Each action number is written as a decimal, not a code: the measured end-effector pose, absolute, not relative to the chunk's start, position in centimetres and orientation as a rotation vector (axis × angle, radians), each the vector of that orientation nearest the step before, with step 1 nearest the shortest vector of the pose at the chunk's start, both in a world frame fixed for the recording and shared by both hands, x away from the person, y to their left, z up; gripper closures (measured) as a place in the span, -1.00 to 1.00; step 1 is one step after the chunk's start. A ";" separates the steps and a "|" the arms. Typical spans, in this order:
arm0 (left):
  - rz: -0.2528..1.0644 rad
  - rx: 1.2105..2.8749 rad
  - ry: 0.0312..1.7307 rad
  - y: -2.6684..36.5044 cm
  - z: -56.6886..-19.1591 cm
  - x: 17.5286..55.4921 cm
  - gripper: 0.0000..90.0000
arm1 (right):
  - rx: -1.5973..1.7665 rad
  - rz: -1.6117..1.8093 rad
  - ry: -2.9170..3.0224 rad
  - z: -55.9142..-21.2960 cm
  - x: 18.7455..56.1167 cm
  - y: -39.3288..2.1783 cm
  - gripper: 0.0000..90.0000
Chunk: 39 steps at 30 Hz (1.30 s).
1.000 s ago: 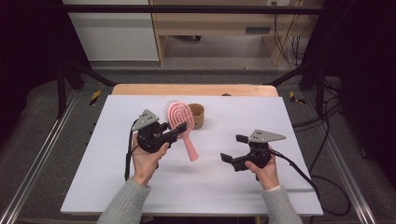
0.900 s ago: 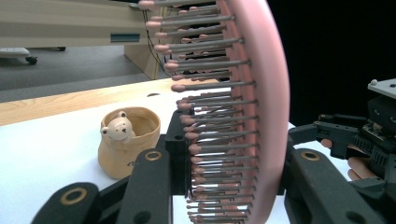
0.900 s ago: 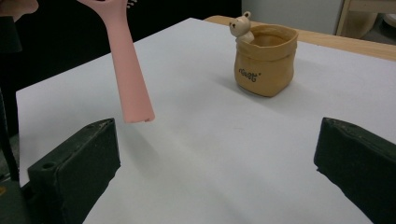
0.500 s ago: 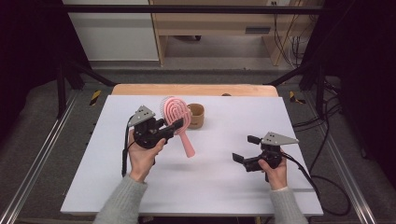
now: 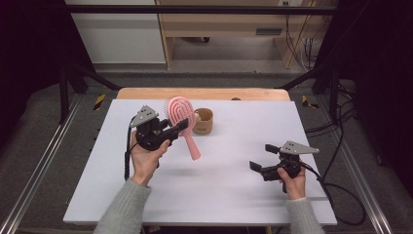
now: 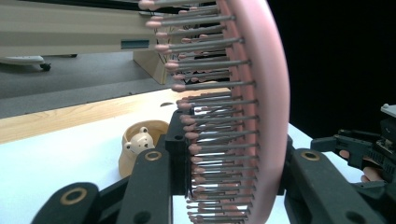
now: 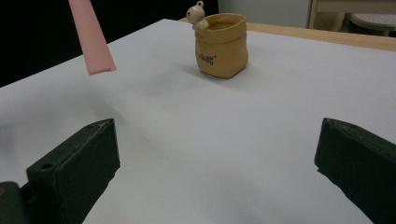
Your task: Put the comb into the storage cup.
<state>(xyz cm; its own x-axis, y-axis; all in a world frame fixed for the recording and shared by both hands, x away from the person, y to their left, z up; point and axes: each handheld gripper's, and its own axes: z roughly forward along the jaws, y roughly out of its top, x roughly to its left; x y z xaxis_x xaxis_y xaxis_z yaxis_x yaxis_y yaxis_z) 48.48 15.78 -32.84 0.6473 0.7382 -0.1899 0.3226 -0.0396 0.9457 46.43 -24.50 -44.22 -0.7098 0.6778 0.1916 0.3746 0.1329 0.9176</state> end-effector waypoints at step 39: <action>0.483 1.632 0.887 14.7 -29.1 51.3 0.40 | 1.039 1.570 2.138 -44.8 46.1 -26.0 -0.99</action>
